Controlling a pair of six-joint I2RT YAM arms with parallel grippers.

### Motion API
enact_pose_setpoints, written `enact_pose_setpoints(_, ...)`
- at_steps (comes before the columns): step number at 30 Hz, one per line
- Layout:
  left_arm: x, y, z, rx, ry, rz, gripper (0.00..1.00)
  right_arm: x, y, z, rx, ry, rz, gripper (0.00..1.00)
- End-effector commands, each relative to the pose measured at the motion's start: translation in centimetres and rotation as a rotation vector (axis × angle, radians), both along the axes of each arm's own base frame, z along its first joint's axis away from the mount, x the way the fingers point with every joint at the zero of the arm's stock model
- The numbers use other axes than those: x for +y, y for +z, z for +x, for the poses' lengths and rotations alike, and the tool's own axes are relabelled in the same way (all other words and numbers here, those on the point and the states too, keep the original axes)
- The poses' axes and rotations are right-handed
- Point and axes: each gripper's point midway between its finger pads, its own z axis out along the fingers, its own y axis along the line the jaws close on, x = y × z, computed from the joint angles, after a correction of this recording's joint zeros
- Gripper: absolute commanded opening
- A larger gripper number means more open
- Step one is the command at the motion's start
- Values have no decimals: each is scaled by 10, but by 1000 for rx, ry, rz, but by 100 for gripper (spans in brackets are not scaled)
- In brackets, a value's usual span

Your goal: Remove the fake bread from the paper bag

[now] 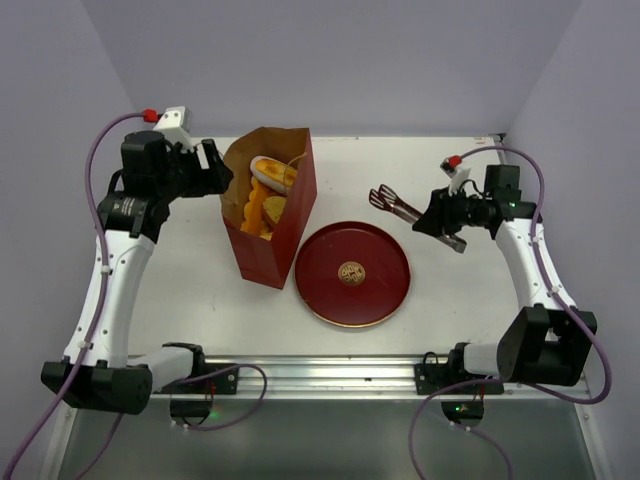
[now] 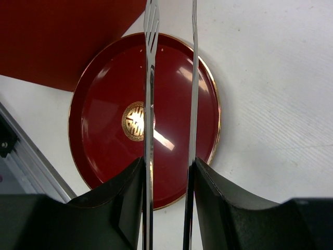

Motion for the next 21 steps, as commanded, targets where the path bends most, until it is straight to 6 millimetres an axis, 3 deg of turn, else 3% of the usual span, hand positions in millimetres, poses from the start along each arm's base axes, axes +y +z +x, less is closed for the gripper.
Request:
enact_pose_setpoints(1,9,-16,9,76,52,76,78,9,22,0,-83,43,51,44)
enact_pose_setpoints(7,14,-47,29,159,85,111,69,11,21,-5,-81,67,59,44)
enact_pose_setpoints(15,-1,-64,48,175,25,73,61,13,20,-8,-76,80,67,44)
enact_pose_setpoints(21,-12,-70,55,182,-22,38,40,12,19,-8,-72,80,66,44)
